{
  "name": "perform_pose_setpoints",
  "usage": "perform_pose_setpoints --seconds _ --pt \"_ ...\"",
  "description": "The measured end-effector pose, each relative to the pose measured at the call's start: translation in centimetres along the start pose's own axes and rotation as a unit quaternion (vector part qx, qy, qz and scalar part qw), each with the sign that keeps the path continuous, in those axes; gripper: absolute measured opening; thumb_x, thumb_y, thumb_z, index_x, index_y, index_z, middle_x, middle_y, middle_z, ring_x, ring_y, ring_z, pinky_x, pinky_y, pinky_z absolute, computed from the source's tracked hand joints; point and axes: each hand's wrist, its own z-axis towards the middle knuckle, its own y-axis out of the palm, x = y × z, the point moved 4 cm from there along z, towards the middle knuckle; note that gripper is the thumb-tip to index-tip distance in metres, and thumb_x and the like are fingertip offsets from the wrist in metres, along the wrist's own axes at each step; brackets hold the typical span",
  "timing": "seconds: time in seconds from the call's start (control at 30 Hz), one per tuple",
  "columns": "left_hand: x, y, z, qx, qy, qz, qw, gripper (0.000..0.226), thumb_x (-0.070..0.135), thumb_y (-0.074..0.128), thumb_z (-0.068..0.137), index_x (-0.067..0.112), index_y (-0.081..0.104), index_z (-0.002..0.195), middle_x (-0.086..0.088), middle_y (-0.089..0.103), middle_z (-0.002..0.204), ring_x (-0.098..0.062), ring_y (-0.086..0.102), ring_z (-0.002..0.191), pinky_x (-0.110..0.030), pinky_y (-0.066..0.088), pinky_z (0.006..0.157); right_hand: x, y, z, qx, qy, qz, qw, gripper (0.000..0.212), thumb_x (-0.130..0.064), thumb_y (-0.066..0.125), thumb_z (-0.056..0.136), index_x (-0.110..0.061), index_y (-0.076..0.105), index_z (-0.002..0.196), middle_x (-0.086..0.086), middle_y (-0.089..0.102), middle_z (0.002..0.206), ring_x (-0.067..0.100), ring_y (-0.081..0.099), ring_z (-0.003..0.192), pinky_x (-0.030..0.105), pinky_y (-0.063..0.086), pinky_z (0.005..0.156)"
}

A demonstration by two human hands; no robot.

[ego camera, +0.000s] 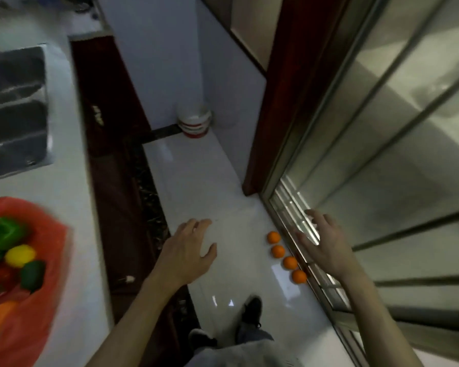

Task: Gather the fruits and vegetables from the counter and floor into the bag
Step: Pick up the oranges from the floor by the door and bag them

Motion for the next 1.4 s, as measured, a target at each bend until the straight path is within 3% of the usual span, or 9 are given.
perform_pose_setpoints --seconds 0.13,0.3,0.57,0.8,0.97,1.13,1.27,1.4 --pt "4.5 3.6 3.9 -0.05 0.034 0.004 0.998 0.066 0.059 0.029 0.084 0.024 0.035 0.14 0.002 0.049 0.128 -0.017 0.047 0.113 -0.04 0.048 0.091 6.4 -1.3 -1.9 -0.003 0.08 0.03 0.996 0.054 -0.045 0.059 0.085 -0.022 0.046 0.132 0.007 0.055 0.115 0.026 0.055 0.105 0.04 0.048 0.088" --pt "9.4 8.4 8.1 -0.126 0.075 0.03 0.989 0.064 0.052 0.036 0.09 0.021 0.027 0.146 -0.001 0.041 0.14 -0.018 0.04 0.122 -0.037 0.043 0.098 12.4 -1.9 -4.4 0.002 0.143 0.053 0.988 0.054 -0.032 0.066 0.086 -0.021 0.045 0.135 0.009 0.055 0.116 0.028 0.056 0.103 0.042 0.05 0.085" --pt "12.6 16.0 15.3 -0.222 0.144 0.078 0.961 0.057 0.042 0.047 0.092 0.017 0.034 0.141 -0.005 0.047 0.129 -0.023 0.046 0.116 -0.041 0.047 0.09 18.7 2.2 -8.0 -0.024 0.262 0.102 0.959 0.057 -0.037 0.064 0.085 -0.024 0.041 0.136 0.006 0.051 0.123 0.024 0.055 0.11 0.044 0.053 0.086" --pt "11.5 24.3 21.7 -0.294 0.162 0.076 0.939 0.061 0.038 0.052 0.089 0.018 0.031 0.142 -0.008 0.047 0.13 -0.027 0.049 0.115 -0.044 0.048 0.089 22.4 8.3 -7.4 -0.039 0.366 0.106 0.924 0.061 -0.044 0.061 0.087 -0.028 0.035 0.139 0.002 0.047 0.138 0.018 0.052 0.117 0.033 0.05 0.089" --pt "9.9 29.8 24.9 -0.317 0.174 0.083 0.929 0.062 0.038 0.052 0.088 0.017 0.031 0.142 -0.011 0.047 0.13 -0.03 0.049 0.116 -0.045 0.047 0.091 24.5 12.5 -5.6 -0.054 0.406 0.106 0.906 0.061 -0.043 0.061 0.088 -0.029 0.033 0.14 0.004 0.045 0.139 0.017 0.052 0.116 0.035 0.05 0.09" --pt "7.5 36.1 27.5 -0.317 0.199 0.088 0.923 0.062 0.04 0.051 0.09 0.016 0.03 0.143 -0.01 0.047 0.132 -0.029 0.048 0.117 -0.044 0.048 0.089 28.0 19.0 -3.5 -0.096 0.417 0.103 0.898 0.064 -0.045 0.06 0.088 -0.031 0.03 0.142 0.006 0.045 0.137 0.019 0.052 0.118 0.036 0.051 0.093" --pt "5.0 43.0 28.9 -0.317 0.243 0.103 0.911 0.059 0.042 0.051 0.09 0.018 0.033 0.141 -0.008 0.047 0.123 -0.025 0.05 0.111 -0.036 0.048 0.078 32.3 25.6 -1.3 -0.137 0.393 0.1 0.904 0.064 -0.044 0.059 0.089 -0.031 0.027 0.143 0.007 0.045 0.136 0.021 0.052 0.116 0.036 0.051 0.092" --pt "2.1 50.4 29.8 -0.322 0.226 0.088 0.915 0.061 0.043 0.055 0.088 0.02 0.034 0.141 -0.009 0.046 0.121 -0.027 0.048 0.11 -0.041 0.051 0.075 38.5 32.3 -0.5 -0.164 0.399 0.094 0.897 0.065 -0.043 0.058 0.089 -0.03 0.026 0.144 0.011 0.045 0.134 0.024 0.054 0.113 0.036 0.05 0.092"
